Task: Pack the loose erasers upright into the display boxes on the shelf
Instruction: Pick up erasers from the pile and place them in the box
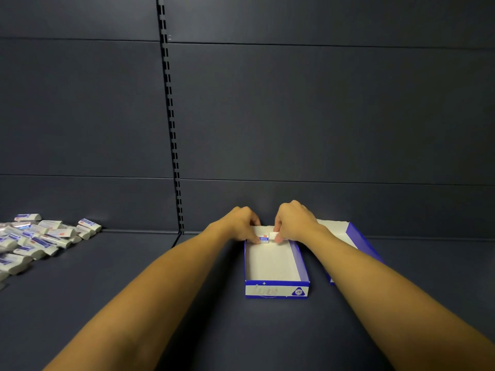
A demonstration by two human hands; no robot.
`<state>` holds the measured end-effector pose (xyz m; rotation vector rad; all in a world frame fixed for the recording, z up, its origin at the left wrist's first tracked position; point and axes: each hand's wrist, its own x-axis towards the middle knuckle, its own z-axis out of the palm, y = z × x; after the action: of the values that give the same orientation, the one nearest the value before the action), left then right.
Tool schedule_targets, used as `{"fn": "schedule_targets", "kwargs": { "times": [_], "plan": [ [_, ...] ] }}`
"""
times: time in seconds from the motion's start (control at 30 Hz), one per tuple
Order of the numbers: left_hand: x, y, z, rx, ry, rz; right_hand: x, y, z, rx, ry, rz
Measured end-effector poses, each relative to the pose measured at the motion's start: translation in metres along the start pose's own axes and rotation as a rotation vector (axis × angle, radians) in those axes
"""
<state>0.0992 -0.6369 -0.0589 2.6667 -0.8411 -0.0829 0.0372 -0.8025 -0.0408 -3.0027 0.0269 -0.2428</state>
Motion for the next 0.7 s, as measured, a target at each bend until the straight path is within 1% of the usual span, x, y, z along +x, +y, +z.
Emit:
{"fn": "schedule_targets", "kwargs": {
  "times": [0.33,0.6,0.7],
  "plan": [
    [0.000,-0.002,0.001,-0.042,0.001,-0.013,0.007,0.000,0.012,-0.006,0.008,0.062],
    [-0.001,-0.002,0.001,-0.055,-0.010,-0.008,0.008,-0.003,0.015,-0.055,-0.010,0.003],
    [0.000,-0.001,0.001,-0.058,-0.004,-0.013,0.009,0.001,0.015,-0.028,-0.017,-0.027]
  ]
}}
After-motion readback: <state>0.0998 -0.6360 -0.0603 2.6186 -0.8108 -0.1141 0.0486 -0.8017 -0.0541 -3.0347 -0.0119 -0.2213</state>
